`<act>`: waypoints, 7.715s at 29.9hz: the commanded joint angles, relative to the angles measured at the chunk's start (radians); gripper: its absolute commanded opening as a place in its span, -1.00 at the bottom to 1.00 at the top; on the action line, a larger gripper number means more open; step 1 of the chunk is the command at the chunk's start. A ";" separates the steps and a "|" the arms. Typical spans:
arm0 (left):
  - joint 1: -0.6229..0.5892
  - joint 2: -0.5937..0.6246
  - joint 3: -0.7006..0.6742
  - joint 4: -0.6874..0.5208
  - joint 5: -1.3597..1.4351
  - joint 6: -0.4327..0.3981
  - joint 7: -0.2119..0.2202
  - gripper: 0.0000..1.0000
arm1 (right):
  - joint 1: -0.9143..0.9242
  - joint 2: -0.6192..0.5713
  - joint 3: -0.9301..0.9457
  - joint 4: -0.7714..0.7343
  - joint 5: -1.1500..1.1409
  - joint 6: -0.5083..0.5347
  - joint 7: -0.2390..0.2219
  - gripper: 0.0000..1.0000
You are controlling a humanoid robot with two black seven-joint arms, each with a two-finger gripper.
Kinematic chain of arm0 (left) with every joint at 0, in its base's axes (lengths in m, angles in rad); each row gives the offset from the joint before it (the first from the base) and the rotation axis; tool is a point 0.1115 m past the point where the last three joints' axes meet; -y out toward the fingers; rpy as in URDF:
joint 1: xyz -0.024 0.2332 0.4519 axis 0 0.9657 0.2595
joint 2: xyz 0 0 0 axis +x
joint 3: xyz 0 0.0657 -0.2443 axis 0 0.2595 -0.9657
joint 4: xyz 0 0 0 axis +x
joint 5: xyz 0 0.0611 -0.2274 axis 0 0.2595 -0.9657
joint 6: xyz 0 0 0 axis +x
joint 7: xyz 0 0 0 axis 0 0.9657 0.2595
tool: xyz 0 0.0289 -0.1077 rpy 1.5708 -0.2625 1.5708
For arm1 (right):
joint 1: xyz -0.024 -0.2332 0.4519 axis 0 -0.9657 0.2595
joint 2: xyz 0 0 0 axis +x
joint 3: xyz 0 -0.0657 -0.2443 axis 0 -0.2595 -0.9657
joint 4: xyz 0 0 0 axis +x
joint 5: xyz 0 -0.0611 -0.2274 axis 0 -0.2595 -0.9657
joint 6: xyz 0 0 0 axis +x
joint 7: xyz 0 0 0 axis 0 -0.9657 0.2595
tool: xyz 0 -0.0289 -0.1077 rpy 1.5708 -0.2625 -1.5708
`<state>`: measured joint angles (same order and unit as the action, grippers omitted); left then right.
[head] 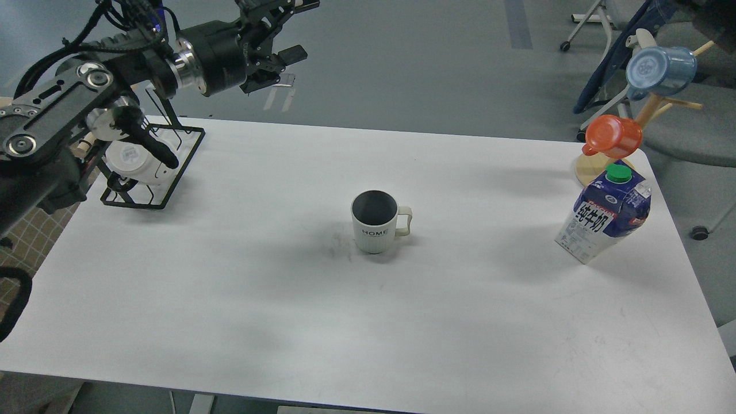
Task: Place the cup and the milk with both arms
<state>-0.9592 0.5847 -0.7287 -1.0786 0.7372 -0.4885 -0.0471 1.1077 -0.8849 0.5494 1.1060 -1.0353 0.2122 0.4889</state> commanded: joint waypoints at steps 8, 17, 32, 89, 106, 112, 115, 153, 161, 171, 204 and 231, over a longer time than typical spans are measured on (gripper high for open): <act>0.077 -0.014 -0.031 -0.052 -0.005 0.000 -0.004 0.94 | -0.352 -0.371 -0.002 0.267 -0.431 -0.399 0.000 1.00; 0.103 -0.031 -0.031 -0.053 -0.004 0.000 -0.004 0.94 | -0.649 -0.393 -0.002 0.270 -0.630 -0.701 0.000 1.00; 0.120 -0.054 -0.029 -0.053 0.004 0.000 -0.004 0.94 | -0.736 -0.244 -0.009 0.144 -0.769 -0.701 0.000 1.00; 0.169 -0.048 -0.032 -0.073 0.005 0.000 -0.004 0.94 | -0.533 0.158 -0.017 0.005 -0.756 -0.701 0.000 -0.95; 0.177 -0.048 -0.032 -0.073 0.007 0.001 -0.004 0.94 | -0.313 0.586 -0.207 -0.348 -0.758 -0.701 0.000 -0.93; 0.181 -0.046 -0.032 -0.073 0.007 0.001 -0.004 0.94 | -0.278 0.655 -0.270 -0.413 -0.758 -0.701 0.000 -0.93; 0.183 -0.046 -0.032 -0.073 0.007 0.002 -0.004 0.94 | -0.279 0.670 -0.278 -0.423 -0.758 -0.701 0.000 -0.92; 0.185 -0.048 -0.032 -0.073 0.008 0.002 -0.004 0.94 | -0.282 0.692 -0.293 -0.446 -0.750 -0.701 0.000 0.29; 0.185 -0.049 -0.032 -0.073 0.008 0.002 -0.004 0.94 | -0.281 0.672 -0.298 -0.431 -0.750 -0.701 0.000 0.32; 0.201 -0.051 -0.035 -0.073 0.008 0.002 -0.004 0.94 | -0.290 0.629 -0.301 -0.379 -0.741 -0.701 0.000 0.37; 0.211 -0.048 -0.070 -0.073 0.007 0.001 -0.004 0.94 | -0.283 -0.049 -0.281 0.271 -0.421 -0.701 0.000 0.93; 0.083 -0.307 -0.267 0.348 -0.277 0.030 -0.088 0.95 | 0.118 0.631 0.032 -0.549 0.552 0.070 0.000 1.00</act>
<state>-0.8659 0.3013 -0.9962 -0.8049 0.4873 -0.4451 -0.1337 1.2274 -0.3625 0.5802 0.6146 -0.5161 0.2803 0.4885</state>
